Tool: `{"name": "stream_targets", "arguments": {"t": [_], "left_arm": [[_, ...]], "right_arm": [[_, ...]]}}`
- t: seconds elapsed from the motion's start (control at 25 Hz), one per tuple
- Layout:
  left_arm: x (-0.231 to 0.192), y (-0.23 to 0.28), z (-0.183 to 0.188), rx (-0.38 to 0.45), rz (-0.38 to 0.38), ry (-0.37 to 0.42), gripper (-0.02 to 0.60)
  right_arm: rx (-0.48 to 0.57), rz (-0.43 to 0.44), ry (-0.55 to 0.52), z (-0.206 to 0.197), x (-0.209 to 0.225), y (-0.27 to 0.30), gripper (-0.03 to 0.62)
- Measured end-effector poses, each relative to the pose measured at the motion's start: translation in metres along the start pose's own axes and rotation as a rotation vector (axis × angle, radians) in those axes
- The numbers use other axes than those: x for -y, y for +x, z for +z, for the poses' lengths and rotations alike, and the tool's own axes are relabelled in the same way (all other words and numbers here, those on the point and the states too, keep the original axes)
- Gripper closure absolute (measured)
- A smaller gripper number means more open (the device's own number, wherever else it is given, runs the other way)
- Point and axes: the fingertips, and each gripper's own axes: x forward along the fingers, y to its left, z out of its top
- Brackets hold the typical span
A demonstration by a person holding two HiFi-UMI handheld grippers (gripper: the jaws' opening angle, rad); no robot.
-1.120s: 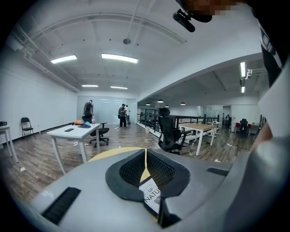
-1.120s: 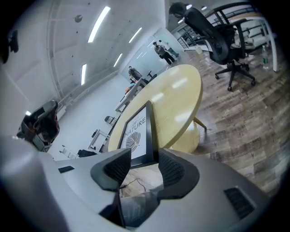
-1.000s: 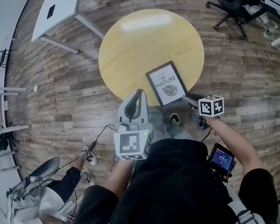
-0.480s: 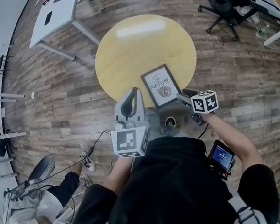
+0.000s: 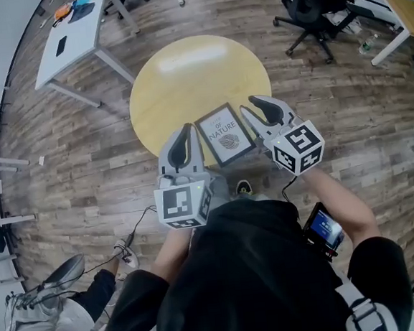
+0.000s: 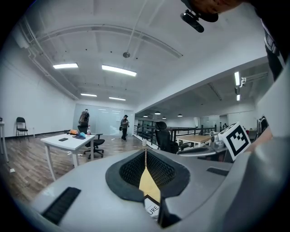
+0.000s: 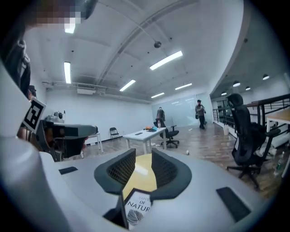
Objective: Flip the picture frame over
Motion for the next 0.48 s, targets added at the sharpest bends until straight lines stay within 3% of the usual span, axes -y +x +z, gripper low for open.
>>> {"name": "stream_targets", "arguments": {"t": [0.2, 0.48], "left_arm": [[0.006, 0.003, 0.011, 0.024, -0.013, -0.001, 0.552], [0.015, 0.007, 0.01, 0.016, -0.017, -0.014, 0.552]], "right_arm": [[0.096, -0.03, -0.106, 0.046, -0.012, -0.014, 0.567], [0.069, -0.047, -0.185, 0.038, -0.017, -0.027, 0.577]]}}
